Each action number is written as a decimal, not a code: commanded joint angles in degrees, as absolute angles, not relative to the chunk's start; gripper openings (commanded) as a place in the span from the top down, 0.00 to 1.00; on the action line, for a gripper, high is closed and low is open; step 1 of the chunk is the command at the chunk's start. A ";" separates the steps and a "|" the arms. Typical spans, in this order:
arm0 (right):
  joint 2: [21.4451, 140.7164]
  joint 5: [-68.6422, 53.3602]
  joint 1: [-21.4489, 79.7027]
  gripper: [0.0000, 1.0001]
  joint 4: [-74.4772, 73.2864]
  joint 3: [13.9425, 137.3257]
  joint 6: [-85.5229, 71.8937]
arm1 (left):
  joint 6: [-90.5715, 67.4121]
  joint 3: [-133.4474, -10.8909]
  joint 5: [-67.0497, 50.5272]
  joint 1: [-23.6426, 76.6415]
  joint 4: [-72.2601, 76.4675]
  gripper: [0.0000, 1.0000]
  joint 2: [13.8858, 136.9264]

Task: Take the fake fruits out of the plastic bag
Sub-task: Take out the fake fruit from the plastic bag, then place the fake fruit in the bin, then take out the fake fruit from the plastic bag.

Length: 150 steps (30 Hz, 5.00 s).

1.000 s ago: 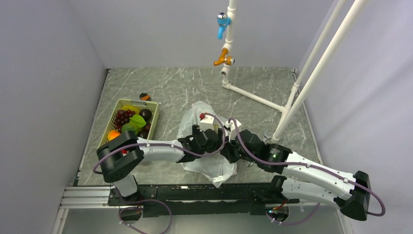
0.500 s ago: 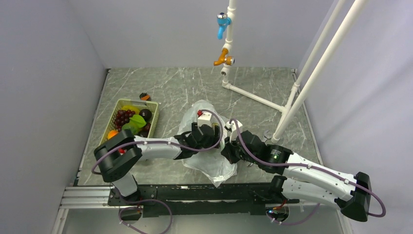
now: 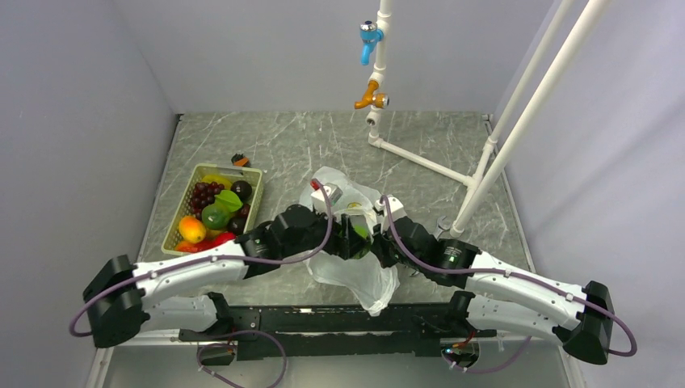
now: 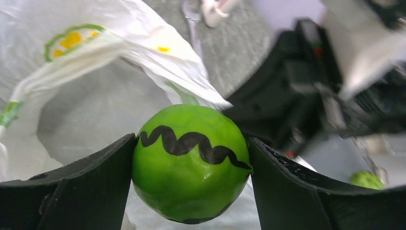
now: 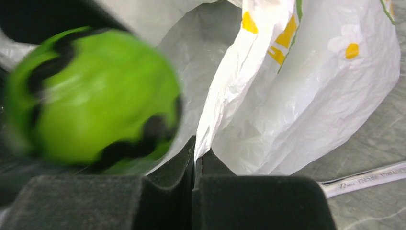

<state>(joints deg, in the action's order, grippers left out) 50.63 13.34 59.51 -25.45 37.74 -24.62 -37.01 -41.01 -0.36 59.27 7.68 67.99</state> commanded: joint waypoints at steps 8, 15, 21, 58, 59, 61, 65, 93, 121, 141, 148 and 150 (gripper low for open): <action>49.14 19.37 59.43 1.00 -25.05 38.96 -26.52 | -27.63 -39.39 -20.13 59.33 5.80 0.59 47.68; 49.49 18.63 59.44 1.00 -25.08 39.93 -26.38 | -19.26 -57.10 1.92 56.61 -23.87 0.70 47.92; 49.30 18.41 59.41 1.00 -26.02 40.56 -26.61 | -15.40 -66.84 15.77 40.98 -36.82 0.74 50.07; 53.47 15.81 59.45 1.00 -25.10 42.99 -27.56 | -10.59 -66.87 -12.74 -3.16 -26.49 0.02 86.81; 53.41 15.97 59.42 1.00 -25.22 43.20 -27.45 | -10.56 -66.91 -12.68 -3.16 -26.54 0.01 86.57; 53.19 16.08 59.39 1.00 -25.07 43.54 -27.22 | -10.42 -66.61 -12.39 -3.16 -26.40 0.01 85.76; 53.88 15.85 59.42 1.00 -24.82 44.77 -27.17 | -9.74 -65.69 -10.71 -3.16 -26.22 0.01 83.26; 55.09 13.89 59.39 1.00 -23.48 47.20 -23.99 | -19.27 -49.63 -15.61 11.41 -17.81 0.03 53.93; 55.16 0.46 59.52 1.00 -22.96 52.77 -22.88 | -32.12 -34.20 15.21 68.91 -0.70 0.27 45.47; 45.96 -0.47 59.52 1.00 -24.85 43.07 -25.28 | -42.38 -54.51 36.43 58.42 -23.20 0.19 81.72; 42.12 6.35 59.49 1.00 -27.33 41.16 -25.70 | -35.91 -49.46 36.64 53.16 -29.40 0.24 72.25; 40.94 6.31 59.51 1.00 -26.22 40.40 -25.54 | -34.80 -46.42 34.97 46.30 -30.52 0.23 70.60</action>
<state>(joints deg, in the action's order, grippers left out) 43.86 3.55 59.44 -27.09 41.10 -25.10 -38.00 -50.63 33.89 55.81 -23.97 75.40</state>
